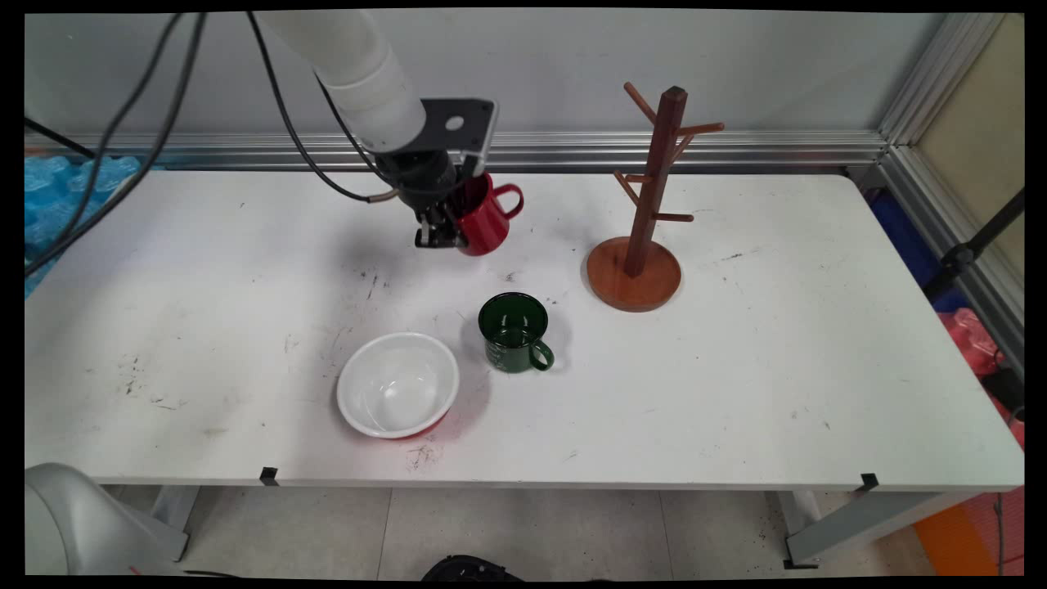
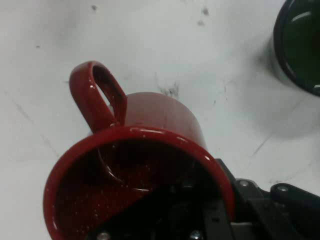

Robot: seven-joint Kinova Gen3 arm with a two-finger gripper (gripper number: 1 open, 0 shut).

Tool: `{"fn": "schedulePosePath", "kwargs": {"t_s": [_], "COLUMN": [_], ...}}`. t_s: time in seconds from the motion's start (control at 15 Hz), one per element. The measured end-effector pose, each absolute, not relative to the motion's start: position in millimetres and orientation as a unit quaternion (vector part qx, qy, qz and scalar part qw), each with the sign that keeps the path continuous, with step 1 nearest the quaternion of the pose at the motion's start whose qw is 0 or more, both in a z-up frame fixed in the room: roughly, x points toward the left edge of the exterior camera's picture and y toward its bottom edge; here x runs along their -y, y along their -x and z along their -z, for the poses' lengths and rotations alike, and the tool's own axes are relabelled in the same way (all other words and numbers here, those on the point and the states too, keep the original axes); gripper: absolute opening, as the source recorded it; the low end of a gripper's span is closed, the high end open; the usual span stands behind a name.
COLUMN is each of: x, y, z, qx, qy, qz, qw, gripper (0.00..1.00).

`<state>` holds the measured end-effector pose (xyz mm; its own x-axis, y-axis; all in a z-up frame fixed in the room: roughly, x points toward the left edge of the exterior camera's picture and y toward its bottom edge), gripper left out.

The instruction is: Place the picked object on the table

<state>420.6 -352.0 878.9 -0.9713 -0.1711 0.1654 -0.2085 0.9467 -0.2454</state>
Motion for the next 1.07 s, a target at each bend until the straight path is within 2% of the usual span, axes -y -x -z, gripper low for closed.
{"fn": "schedulePosePath", "kwargs": {"t_s": [0.6,1.07], "x": [372,379], "y": [-408,-401], "z": [-841,-826], "qx": [0.991,0.993], "qy": [-0.07,-0.065], "qz": [-0.108,-0.101], "qw": [0.023,0.003], "gripper": [0.0,0.0]}}
